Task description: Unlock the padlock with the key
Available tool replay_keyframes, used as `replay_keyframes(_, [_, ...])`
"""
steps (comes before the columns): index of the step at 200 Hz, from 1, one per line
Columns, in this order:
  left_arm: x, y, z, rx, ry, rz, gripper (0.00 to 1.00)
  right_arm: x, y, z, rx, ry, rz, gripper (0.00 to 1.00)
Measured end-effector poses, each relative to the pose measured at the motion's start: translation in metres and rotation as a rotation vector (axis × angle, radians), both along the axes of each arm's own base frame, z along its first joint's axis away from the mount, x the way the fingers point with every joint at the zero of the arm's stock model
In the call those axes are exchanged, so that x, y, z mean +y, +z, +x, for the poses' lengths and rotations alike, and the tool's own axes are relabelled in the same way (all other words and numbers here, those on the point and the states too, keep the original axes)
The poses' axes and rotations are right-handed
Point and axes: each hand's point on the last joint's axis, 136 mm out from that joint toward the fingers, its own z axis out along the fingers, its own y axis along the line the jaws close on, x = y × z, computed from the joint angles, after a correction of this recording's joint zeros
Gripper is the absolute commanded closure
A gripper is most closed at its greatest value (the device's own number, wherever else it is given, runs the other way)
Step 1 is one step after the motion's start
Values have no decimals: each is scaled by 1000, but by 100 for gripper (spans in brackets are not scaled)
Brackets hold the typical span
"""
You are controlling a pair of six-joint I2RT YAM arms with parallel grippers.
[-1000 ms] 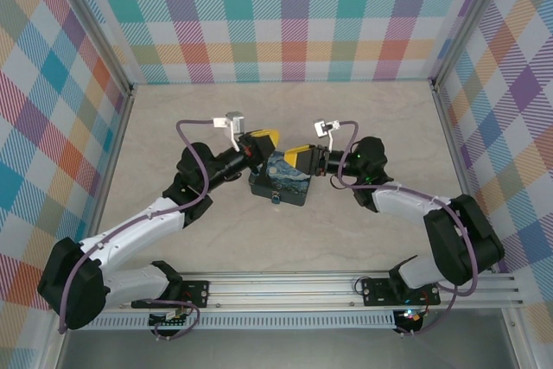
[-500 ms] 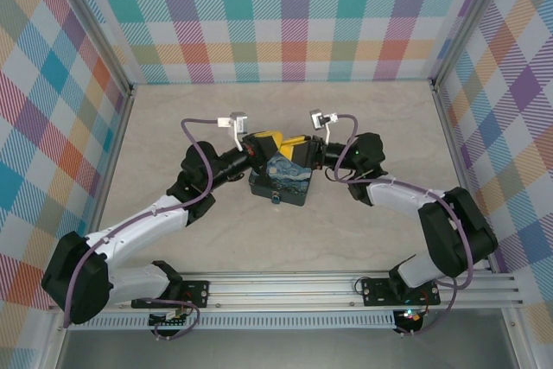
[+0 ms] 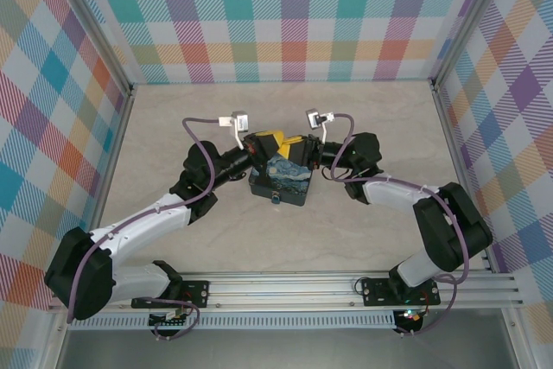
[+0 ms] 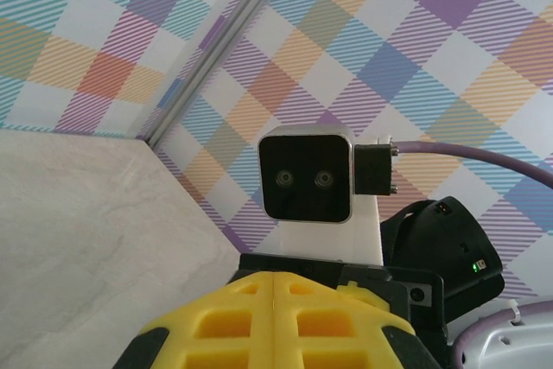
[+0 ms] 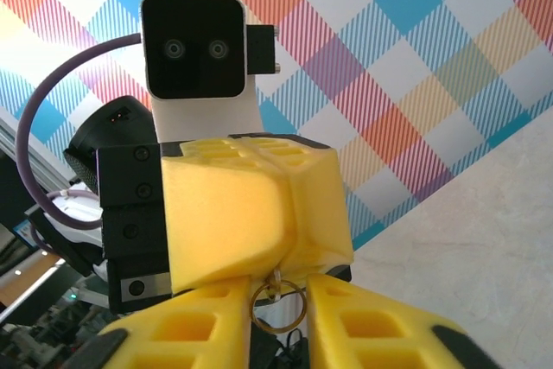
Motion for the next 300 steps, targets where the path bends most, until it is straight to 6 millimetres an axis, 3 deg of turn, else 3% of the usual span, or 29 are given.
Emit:
replay_keyframes(25, [1, 1, 1, 5, 4, -11, 100, 0, 2, 1, -4, -7, 8, 97])
replay_keyframes(53, [3, 1, 4, 12, 17, -16, 98, 0, 1, 3, -11, -30, 3, 100])
replay_keyframes(63, [4, 0, 5, 17, 24, -12, 89, 0, 0, 4, -9, -45, -9, 100])
replay_keyframes(86, [7, -2, 5, 23, 42, 8, 56, -3, -6, 6, -12, -100, -53, 100])
replay_keyframes(126, [30, 7, 2, 38, 126, 48, 27, -15, -29, 15, -31, -248, -213, 100])
replay_keyframes(143, [42, 13, 5, 65, 168, 63, 20, -22, -44, 19, -54, -326, -315, 100])
replay_keyframes(172, [61, 21, 15, 186, 231, 97, 24, -26, -79, 16, -165, -454, -571, 100])
replay_keyframes(200, [64, 16, 16, 362, 237, 110, 33, -29, -101, 12, -360, -538, -794, 100])
replay_keyframes(251, [53, -49, 6, 787, 203, 129, 49, -36, -117, 22, -740, -635, -1085, 100])
replay_keyframes(300, [41, -71, 0, 976, 210, 67, 57, -29, -116, 26, -917, -639, -1164, 100])
